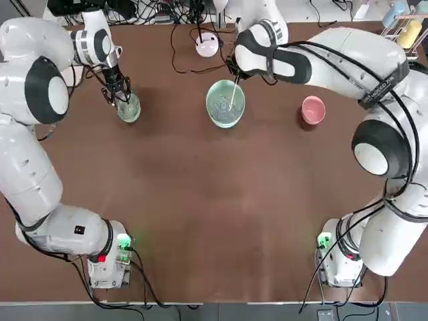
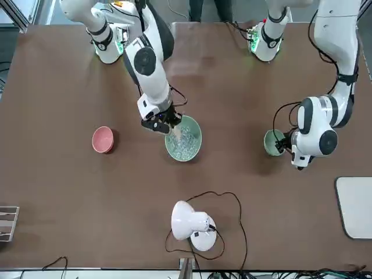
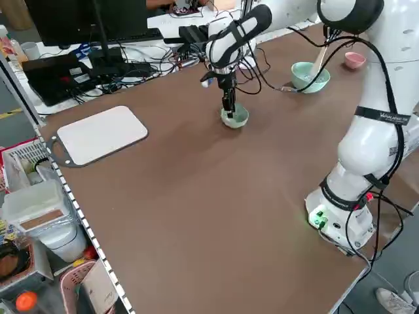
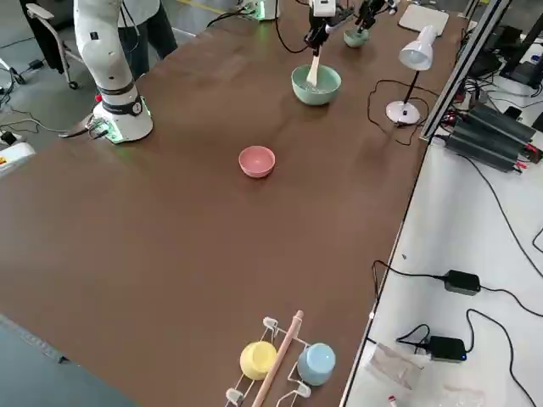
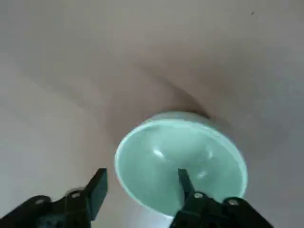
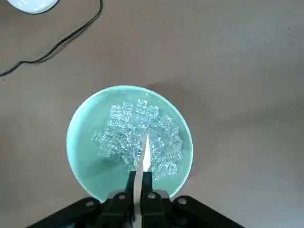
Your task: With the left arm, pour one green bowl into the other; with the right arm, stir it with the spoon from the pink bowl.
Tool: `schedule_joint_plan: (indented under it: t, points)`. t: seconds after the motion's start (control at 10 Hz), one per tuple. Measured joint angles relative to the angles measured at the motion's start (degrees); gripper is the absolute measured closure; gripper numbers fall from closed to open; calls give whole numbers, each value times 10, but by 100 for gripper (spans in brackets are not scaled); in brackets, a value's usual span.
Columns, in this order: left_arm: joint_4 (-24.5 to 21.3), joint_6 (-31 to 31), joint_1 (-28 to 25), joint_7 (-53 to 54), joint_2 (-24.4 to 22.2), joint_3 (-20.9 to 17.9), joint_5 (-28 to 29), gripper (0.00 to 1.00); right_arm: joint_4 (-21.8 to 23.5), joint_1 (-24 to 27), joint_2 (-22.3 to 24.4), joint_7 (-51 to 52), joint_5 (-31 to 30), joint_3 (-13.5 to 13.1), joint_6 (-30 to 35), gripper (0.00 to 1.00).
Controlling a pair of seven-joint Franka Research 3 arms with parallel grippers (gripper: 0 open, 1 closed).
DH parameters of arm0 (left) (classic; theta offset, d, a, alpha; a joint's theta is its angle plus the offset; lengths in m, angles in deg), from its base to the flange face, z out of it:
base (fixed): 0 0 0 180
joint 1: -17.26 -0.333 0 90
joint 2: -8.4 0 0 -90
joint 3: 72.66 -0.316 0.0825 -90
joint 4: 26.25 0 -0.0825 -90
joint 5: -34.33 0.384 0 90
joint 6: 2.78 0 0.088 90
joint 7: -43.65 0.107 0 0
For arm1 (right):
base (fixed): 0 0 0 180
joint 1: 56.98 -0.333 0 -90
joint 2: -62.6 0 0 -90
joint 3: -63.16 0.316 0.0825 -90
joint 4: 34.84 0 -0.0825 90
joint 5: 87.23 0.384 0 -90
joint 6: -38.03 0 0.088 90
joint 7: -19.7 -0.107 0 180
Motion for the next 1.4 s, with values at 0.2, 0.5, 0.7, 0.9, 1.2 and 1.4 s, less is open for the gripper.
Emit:
schedule_joint_plan:
  t: [0.2,0.5,0.7,0.9,1.2,1.4]
  points:
    - [41,-46,-13,-1,-36,-3,0,1,-3,0,-7,-1,-2,1,-9,94]
    - [147,-116,-36,2,-62,-5,0,0,-8,-7,-12,-29,-2,4,-16,94]
    - [207,-131,-64,3,-63,-5,0,0,-32,-14,-28,-68,-2,8,-23,94]
    - [229,-134,-82,7,-68,-5,0,0,-60,-15,-44,-96,-2,9,-29,94]
    - [256,-152,-100,78,-95,-3,0,0,-70,-5,-55,-98,-2,3,-27,94]
    - [279,-196,-133,132,-117,33,0,0,-70,18,-56,-76,-3,1,-22,94]
